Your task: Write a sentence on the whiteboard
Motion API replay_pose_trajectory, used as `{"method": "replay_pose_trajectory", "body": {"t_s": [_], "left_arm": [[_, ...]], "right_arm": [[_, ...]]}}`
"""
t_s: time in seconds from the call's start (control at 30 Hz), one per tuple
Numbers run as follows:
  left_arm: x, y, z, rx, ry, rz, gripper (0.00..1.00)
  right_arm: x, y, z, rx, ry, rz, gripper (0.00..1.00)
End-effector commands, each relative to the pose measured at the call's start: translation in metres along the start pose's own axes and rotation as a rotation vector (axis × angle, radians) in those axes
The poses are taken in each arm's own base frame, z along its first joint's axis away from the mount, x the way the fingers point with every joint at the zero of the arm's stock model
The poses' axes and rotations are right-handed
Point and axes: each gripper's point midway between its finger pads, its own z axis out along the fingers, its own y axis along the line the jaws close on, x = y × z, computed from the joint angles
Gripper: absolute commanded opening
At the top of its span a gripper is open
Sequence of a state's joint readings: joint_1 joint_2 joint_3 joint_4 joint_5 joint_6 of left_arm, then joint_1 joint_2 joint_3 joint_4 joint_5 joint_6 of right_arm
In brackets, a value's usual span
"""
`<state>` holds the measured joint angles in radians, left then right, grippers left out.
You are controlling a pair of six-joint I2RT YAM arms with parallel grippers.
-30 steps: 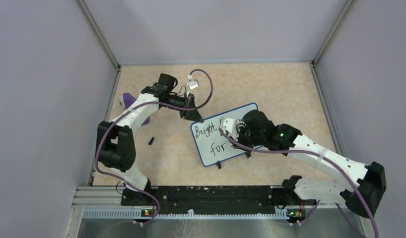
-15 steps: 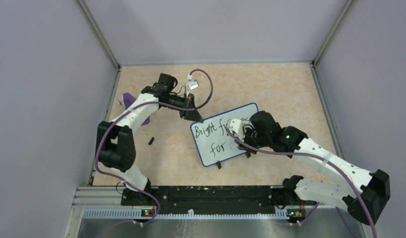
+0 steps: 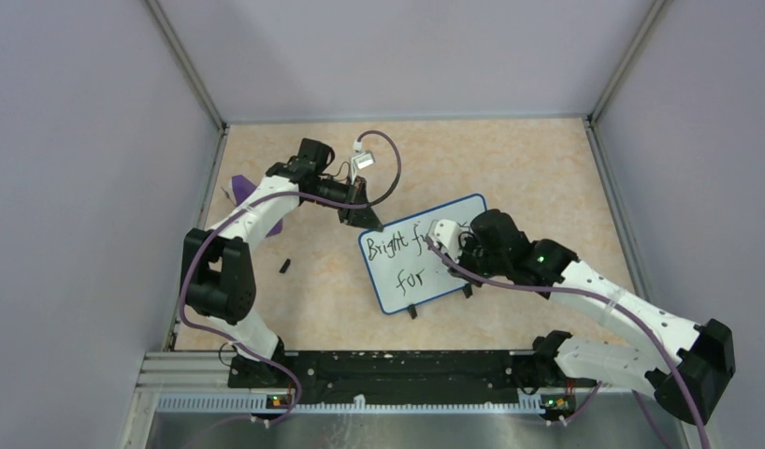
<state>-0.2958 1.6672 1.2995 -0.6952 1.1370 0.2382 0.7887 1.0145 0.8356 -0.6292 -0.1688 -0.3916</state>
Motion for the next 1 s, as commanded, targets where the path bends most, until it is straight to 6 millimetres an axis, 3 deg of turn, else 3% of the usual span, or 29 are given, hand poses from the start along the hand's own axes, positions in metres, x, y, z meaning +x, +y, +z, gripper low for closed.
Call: {"method": "replay_pose_trajectory", "body": {"t_s": [0.0,0.53,0.77,0.97], "left_arm": [[0.004,0.014,-0.003,-0.067,0.025,0.019,0.00],[0.003,0.013,-0.003,-0.065,0.021,0.023,0.00],[0.005,0.013,-0.003,-0.061,0.022,0.023,0.00],[0.005,0.013,-0.003,-0.063,0.021,0.027,0.00]], "right_arm": [[-0.014,-0.016,-0.004,0.074,-0.041,0.021,0.00],[-0.027,-0.037,0.003,0.154,-0.045,0.051,0.00],[-0.033,-0.028,0.006,0.097,-0.059,0.049,0.00],[-0.026,-0.014,0.015,0.040,-0.031,0.014,0.00]]}}
